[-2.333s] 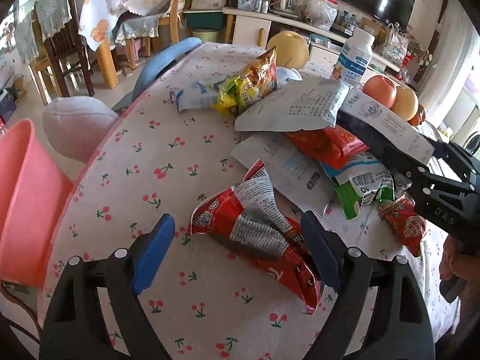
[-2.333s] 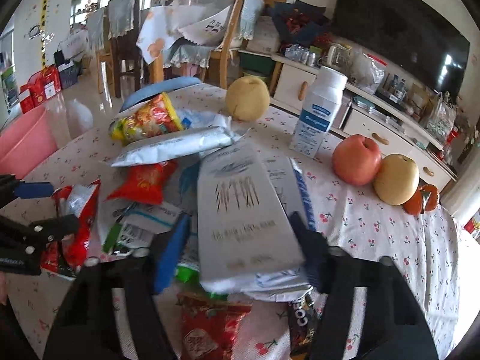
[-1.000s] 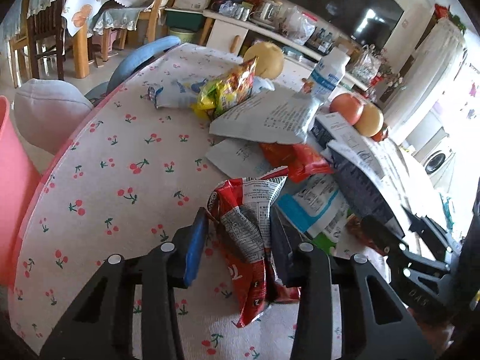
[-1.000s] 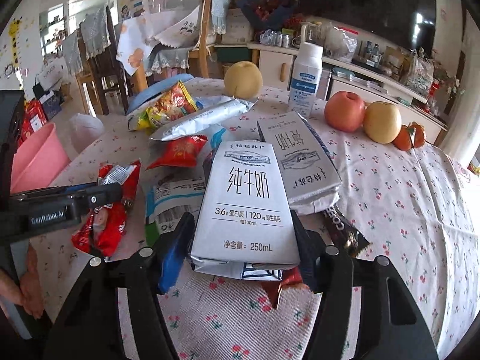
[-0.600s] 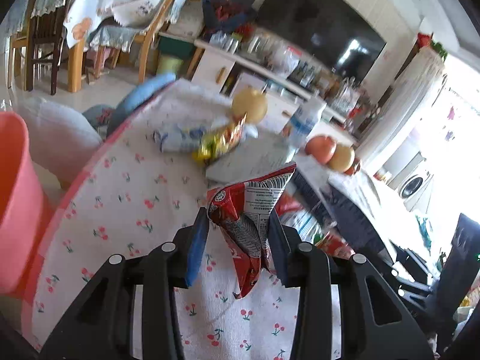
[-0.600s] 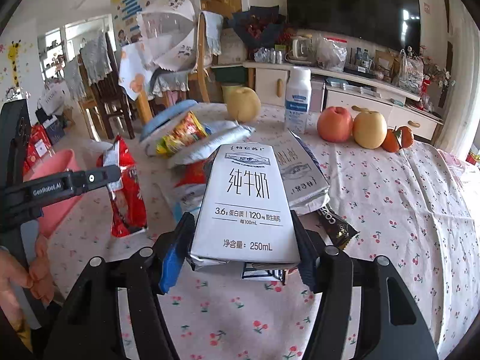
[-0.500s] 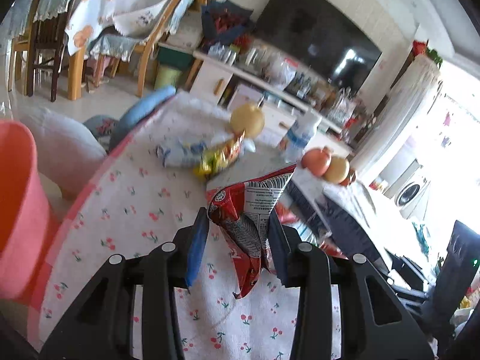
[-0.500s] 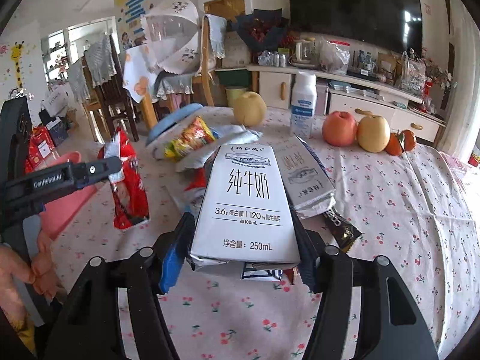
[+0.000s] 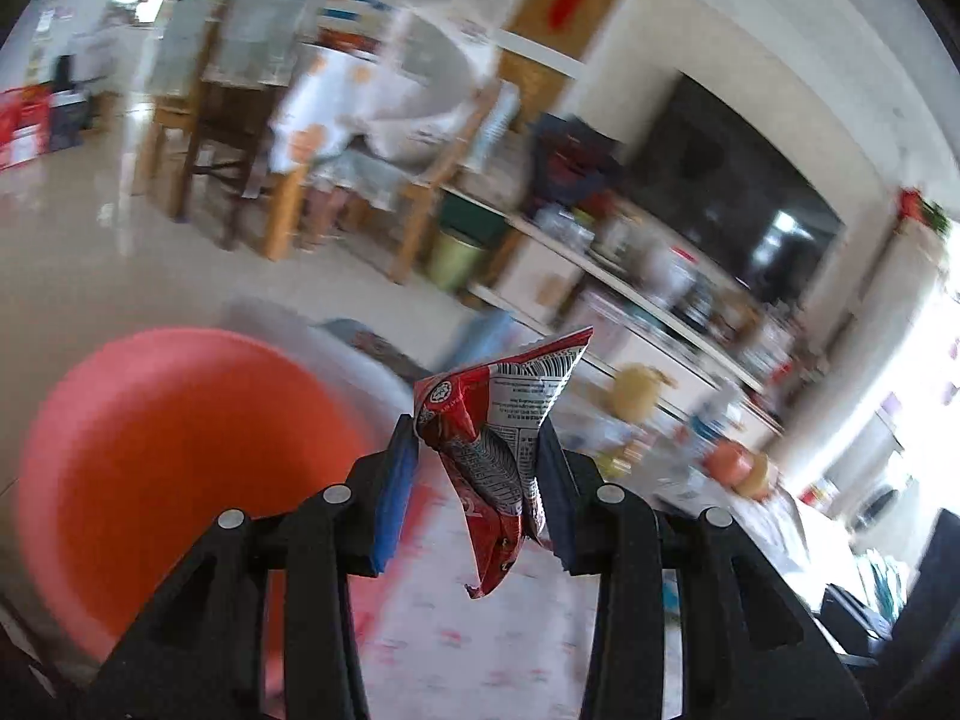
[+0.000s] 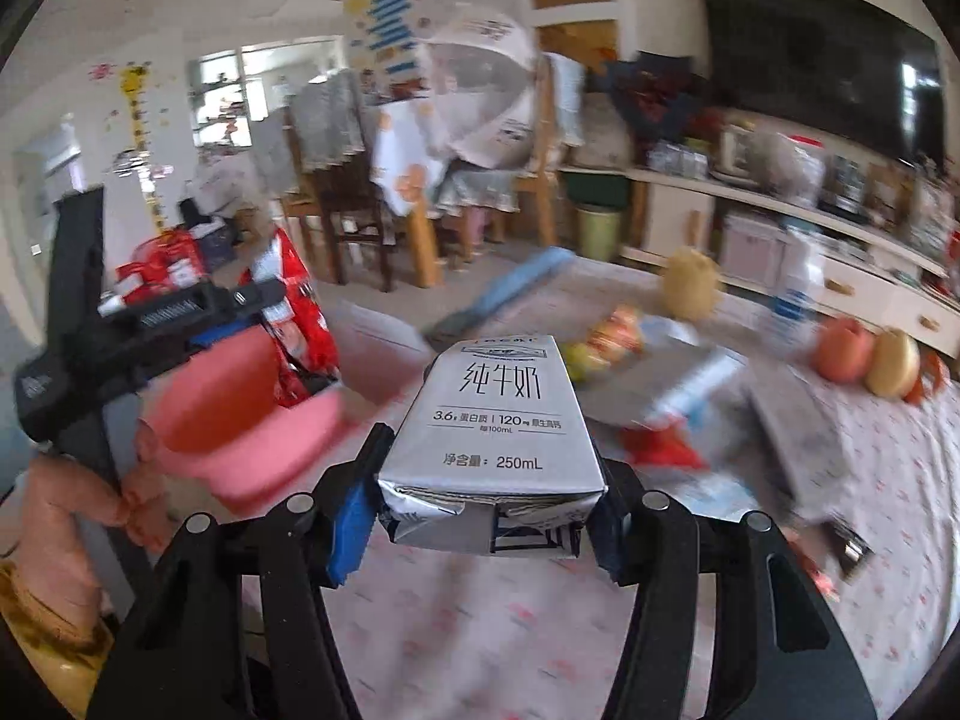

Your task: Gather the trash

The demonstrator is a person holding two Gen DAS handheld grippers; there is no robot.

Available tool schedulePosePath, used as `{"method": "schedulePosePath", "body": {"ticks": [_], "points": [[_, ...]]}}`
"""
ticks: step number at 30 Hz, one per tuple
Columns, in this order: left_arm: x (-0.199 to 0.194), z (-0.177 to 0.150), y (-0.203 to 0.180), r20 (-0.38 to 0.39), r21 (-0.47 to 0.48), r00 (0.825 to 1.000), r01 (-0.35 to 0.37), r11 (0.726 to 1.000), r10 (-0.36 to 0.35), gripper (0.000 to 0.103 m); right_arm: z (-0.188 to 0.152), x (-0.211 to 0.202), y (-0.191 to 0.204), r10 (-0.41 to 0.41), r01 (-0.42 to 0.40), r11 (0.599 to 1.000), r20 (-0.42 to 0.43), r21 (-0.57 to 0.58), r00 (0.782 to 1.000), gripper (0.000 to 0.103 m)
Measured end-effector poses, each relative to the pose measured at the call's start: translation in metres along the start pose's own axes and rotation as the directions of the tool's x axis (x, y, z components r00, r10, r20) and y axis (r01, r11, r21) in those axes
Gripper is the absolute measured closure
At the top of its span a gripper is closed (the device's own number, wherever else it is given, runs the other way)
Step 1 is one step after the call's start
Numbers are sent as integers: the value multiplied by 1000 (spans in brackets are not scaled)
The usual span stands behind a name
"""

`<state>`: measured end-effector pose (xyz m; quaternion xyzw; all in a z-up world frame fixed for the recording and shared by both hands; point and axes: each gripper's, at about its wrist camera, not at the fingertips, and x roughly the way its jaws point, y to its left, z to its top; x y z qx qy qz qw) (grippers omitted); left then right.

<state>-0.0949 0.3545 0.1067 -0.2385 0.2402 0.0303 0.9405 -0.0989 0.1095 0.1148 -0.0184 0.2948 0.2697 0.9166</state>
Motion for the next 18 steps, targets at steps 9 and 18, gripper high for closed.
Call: {"method": "schedulePosePath", "body": {"ticks": [9,18], "points": [[-5,16,88,-26,-171,981,-195,966,193,62,42,61,100,218,-219,972,-28,-84,976,44],[-20,23,109,42,-211,943,-314,926,330,32,31,113,115,264,-263,964,-113,22,958,14]]}}
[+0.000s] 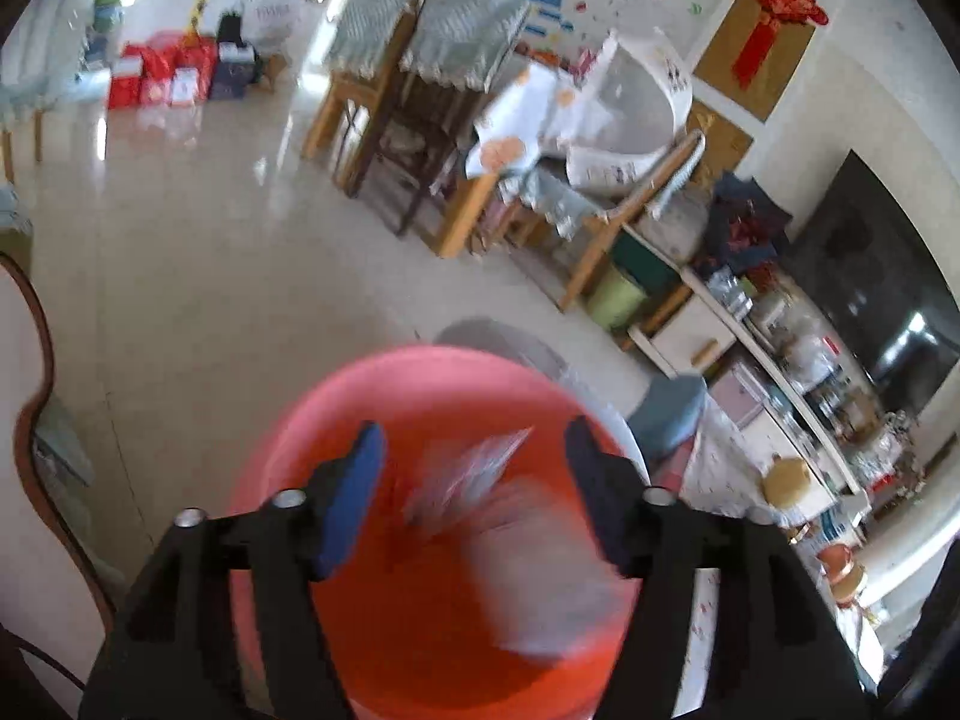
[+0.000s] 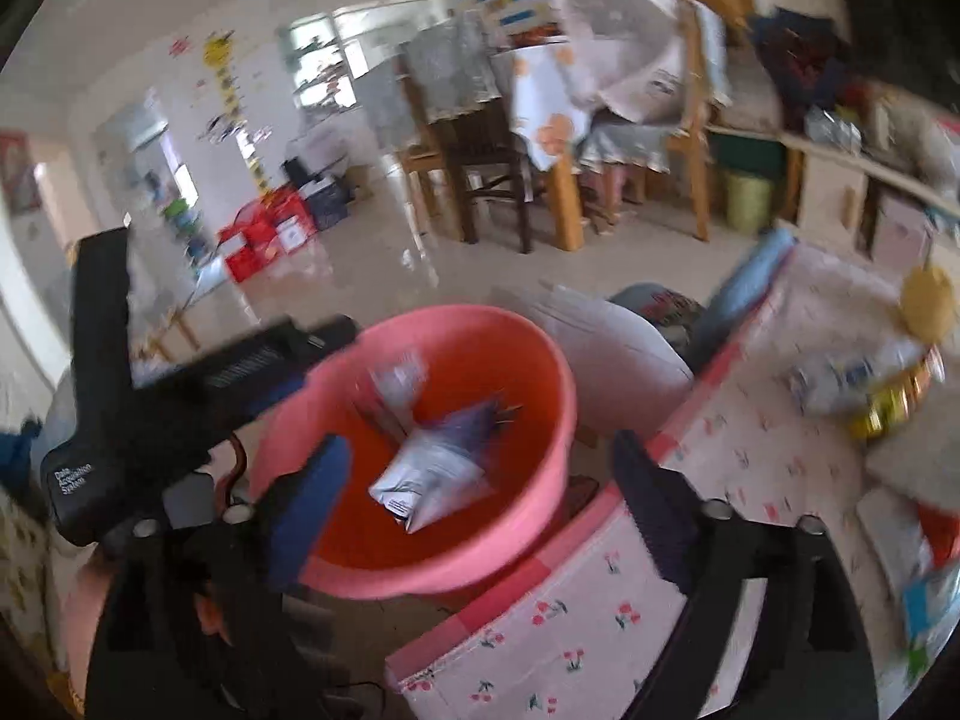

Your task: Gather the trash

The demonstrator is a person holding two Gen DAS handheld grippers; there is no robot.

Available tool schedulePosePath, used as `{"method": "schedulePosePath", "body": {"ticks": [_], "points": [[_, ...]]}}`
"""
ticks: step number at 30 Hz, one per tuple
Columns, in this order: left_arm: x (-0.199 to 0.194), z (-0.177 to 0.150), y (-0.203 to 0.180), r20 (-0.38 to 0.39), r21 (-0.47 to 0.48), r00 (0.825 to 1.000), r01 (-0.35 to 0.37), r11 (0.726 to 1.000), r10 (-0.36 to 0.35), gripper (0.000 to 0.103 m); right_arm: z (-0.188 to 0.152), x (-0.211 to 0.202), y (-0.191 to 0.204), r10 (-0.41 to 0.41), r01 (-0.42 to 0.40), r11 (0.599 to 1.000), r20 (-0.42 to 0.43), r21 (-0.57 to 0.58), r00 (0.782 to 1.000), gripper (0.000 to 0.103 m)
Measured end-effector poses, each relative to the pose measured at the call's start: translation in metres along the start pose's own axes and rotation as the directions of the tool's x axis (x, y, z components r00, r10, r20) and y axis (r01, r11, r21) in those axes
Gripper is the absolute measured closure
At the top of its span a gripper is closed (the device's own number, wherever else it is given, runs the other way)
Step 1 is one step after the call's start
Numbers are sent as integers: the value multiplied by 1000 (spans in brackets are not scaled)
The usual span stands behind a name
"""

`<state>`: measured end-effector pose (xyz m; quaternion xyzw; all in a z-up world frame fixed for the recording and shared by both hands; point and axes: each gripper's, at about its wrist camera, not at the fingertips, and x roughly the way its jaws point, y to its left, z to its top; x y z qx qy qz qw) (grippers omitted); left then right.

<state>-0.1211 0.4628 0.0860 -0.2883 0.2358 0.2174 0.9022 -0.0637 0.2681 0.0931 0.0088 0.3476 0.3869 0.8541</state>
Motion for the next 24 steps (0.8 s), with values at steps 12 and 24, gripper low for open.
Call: {"method": "schedulePosePath", "body": {"ticks": [12,24], "points": [[-38,-9,-59,175,190,967,152,970,-185,11,-63,-83,-51,-198,195,980,93,41,976,9],[-65,-48,-129,219,463,928,171,870,-300,10,-103,-133,-68,-226,223,974,138,39,964,5]]}}
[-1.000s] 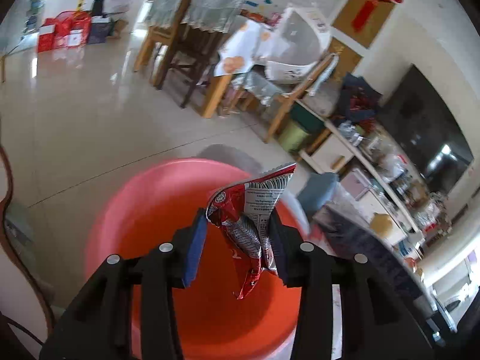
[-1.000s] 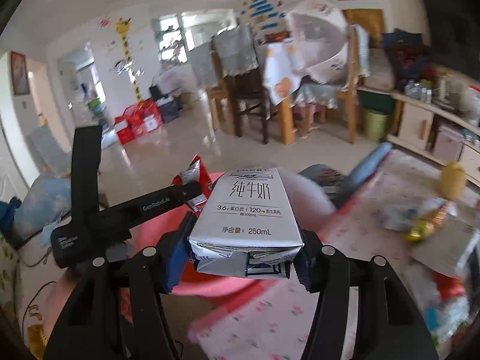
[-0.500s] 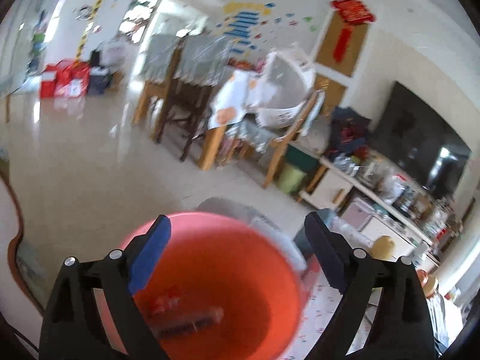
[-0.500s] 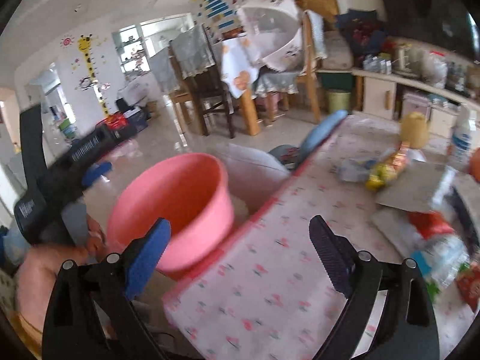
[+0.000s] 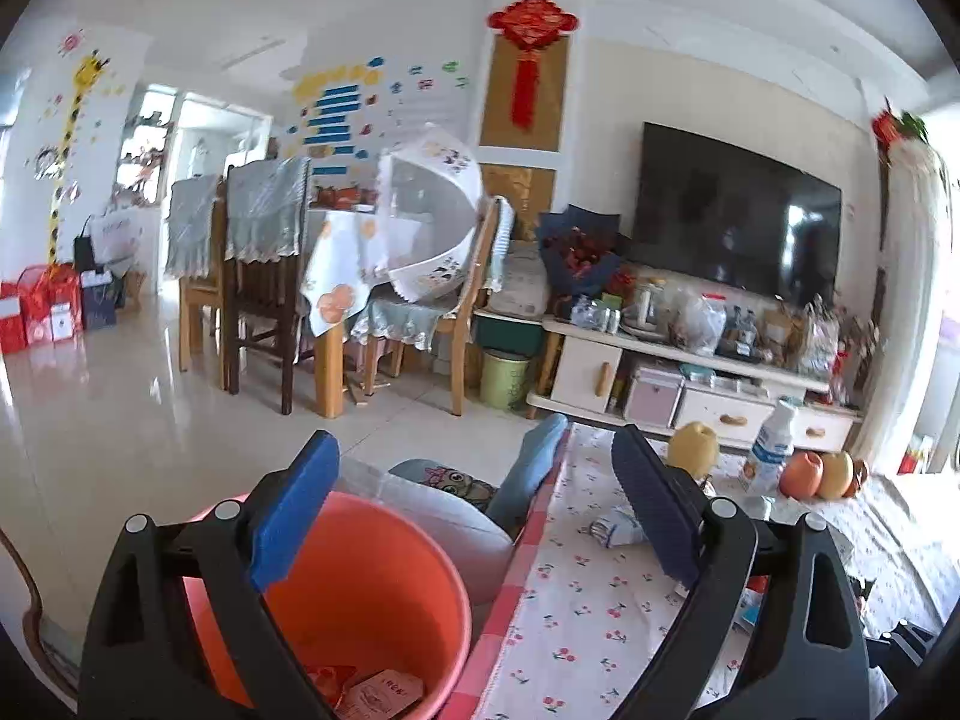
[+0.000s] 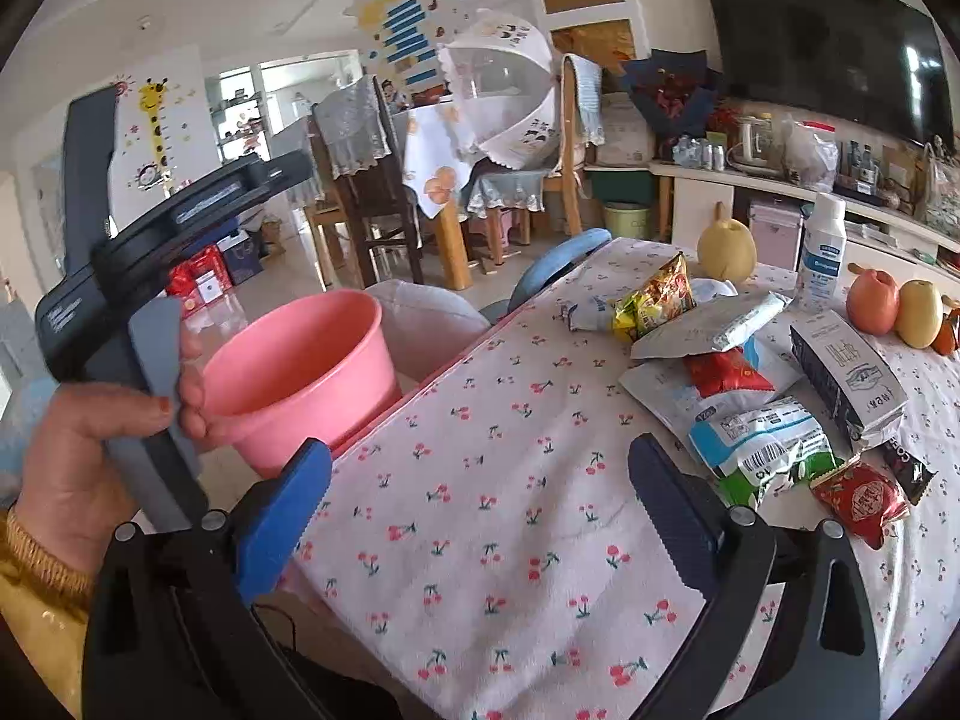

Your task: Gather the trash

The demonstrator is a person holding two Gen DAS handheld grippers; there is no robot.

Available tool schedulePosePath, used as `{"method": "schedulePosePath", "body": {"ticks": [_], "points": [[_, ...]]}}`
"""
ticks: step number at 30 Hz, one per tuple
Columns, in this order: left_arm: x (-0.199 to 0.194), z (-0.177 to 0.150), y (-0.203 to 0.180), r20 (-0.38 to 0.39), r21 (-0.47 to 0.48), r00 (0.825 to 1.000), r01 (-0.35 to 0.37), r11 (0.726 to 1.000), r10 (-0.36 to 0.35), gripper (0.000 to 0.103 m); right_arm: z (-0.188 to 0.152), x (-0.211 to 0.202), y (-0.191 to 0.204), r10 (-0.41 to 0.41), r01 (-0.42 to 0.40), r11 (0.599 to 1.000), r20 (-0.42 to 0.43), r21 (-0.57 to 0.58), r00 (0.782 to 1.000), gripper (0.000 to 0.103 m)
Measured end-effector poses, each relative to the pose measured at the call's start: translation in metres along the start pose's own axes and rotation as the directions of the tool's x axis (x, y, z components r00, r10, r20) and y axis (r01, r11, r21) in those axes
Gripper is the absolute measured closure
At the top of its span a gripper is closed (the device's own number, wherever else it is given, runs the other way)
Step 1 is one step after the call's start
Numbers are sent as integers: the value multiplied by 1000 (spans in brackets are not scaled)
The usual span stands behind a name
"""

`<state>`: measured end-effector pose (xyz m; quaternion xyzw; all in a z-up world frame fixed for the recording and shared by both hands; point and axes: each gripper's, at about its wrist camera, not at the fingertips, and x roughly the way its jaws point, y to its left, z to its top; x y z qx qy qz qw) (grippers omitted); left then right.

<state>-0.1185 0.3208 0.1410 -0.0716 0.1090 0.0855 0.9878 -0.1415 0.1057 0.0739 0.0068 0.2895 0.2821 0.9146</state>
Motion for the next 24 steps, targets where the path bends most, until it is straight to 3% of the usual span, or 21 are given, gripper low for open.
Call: {"method": "schedulePosePath", "body": {"ticks": [7,12,24], "points": [[11,-9,-36,-73,83,997,42,996,-36,10,-6,-1,-6,20,-20,1000,-50,12,999,5],[13,-21,-59,-90,157,996,38,987,-24,10,-7,-8,-16,31,-29,999,-56,33,998,5],[23,-36,-103,-170,203,983,110,973,-75,10,-5,-33,-52,11,-8,997,-34,75,999,5]]}}
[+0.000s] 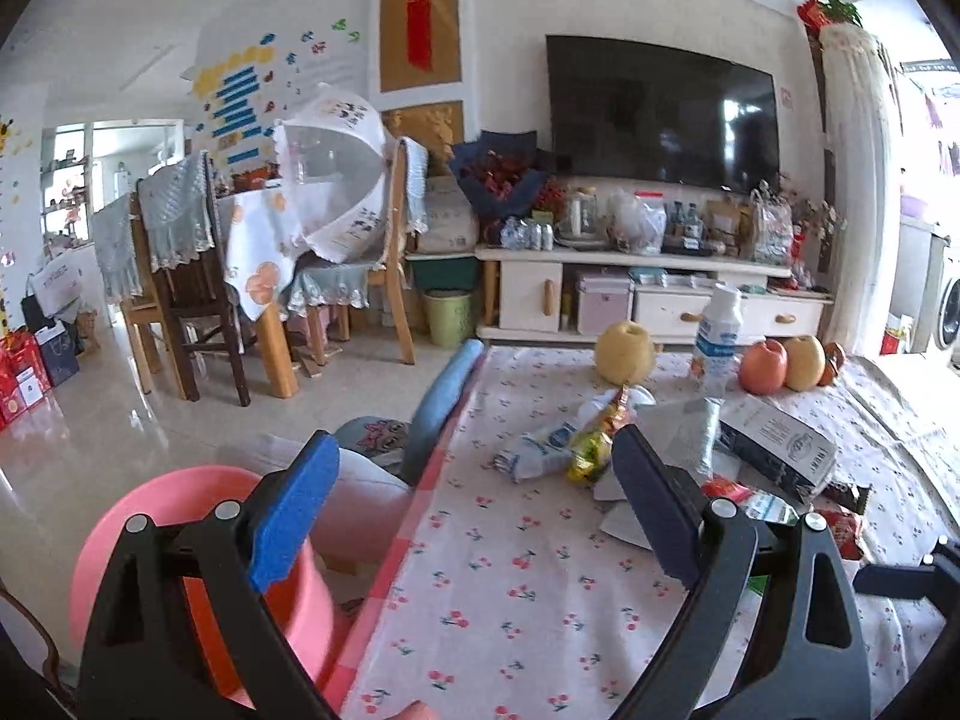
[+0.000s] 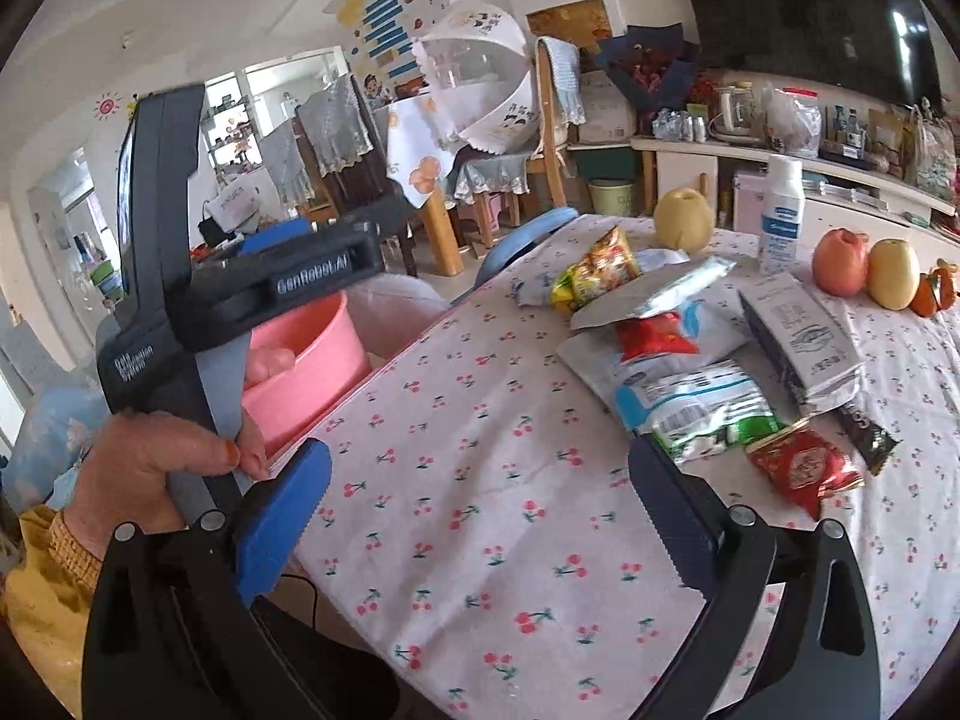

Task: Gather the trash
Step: 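Move both open grippers back over the snack pile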

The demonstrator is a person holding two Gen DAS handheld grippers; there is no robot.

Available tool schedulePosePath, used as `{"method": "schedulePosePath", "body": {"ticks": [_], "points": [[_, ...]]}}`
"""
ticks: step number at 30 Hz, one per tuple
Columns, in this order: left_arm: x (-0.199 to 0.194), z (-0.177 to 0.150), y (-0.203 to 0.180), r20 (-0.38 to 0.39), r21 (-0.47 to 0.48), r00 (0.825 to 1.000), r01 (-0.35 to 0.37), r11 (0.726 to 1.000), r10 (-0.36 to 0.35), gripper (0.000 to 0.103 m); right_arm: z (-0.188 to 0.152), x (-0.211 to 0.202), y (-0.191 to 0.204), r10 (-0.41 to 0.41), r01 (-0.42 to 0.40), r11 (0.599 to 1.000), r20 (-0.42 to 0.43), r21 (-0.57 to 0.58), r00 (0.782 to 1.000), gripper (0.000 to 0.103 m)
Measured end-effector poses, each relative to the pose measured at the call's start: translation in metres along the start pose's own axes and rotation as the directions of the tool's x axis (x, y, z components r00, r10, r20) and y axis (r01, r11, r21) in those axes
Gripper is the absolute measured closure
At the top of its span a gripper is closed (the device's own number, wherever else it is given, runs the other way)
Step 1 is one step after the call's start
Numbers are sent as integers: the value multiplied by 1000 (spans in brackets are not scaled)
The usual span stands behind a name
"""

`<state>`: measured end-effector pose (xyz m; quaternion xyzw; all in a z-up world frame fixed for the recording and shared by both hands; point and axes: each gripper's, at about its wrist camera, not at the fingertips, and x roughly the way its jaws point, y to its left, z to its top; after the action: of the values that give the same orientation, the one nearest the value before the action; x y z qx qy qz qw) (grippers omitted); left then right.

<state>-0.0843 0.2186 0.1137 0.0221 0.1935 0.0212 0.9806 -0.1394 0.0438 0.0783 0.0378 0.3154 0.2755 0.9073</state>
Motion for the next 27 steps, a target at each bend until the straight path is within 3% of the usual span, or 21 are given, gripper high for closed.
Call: {"method": "schedulePosePath", "body": {"ticks": [14,21,27], "points": [[24,-6,-57,-119,79,989,92,993,-83,10,20,-35,-71,-67,63,988,25,139,997,5],[34,-13,-83,-185,97,967,196,976,-176,10,30,-62,-127,-132,112,967,72,227,989,5],[37,-22,-116,-234,158,934,311,937,-270,10,31,-73,-178,-168,141,940,63,312,984,5]]}}
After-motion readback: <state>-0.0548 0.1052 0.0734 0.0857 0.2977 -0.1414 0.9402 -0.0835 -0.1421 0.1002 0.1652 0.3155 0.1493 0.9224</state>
